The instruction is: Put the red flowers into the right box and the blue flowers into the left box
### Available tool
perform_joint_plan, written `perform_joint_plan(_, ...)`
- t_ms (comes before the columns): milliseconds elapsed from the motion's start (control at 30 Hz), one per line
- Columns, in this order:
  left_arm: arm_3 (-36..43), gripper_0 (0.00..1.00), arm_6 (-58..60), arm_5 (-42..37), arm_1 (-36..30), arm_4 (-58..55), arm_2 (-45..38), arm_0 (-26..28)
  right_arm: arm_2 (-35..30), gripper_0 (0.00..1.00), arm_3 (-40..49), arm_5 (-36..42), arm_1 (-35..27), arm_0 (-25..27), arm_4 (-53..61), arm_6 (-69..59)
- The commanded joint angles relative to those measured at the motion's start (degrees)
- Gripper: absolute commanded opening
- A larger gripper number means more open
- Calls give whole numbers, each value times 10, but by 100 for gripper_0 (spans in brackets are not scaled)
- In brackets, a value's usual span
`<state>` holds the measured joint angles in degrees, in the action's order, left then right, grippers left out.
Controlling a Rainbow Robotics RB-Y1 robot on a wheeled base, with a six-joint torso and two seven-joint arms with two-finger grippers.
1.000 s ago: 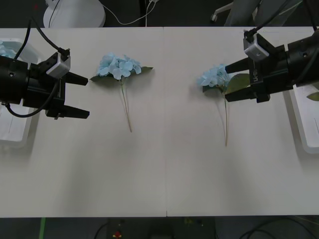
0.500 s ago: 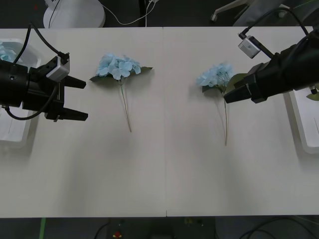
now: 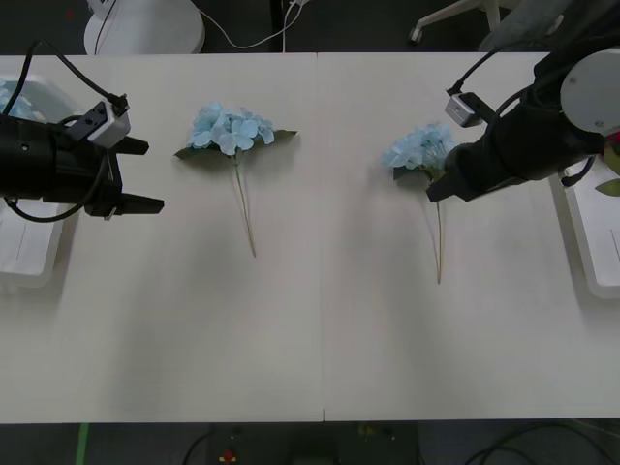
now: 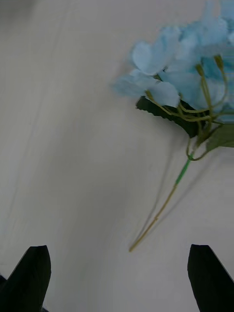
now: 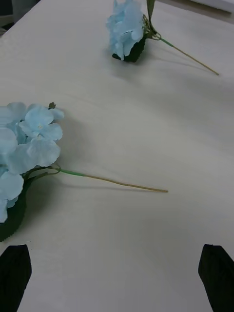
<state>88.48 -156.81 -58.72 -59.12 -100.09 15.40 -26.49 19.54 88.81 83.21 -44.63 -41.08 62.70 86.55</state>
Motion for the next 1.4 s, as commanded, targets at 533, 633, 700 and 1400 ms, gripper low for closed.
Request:
perform_joint_plan(533,2,100,633,30,112,312,5,-46,-13,81,-139,-46,137,-26,-225,-9)
perform_joint_plan(633,3,100,751,26,123,365,32,-65,-13,81,-170,-71,151,-34,-242,-9)
perform_joint_plan(700,3,100,803,15,128,392,44,-75,-13,81,-183,-81,157,-37,-247,-9)
perform_joint_plan(1400,-65,100,1110,-246,293,678,80,-201,-13,0,-253,-190,198,-38,-286,-8)
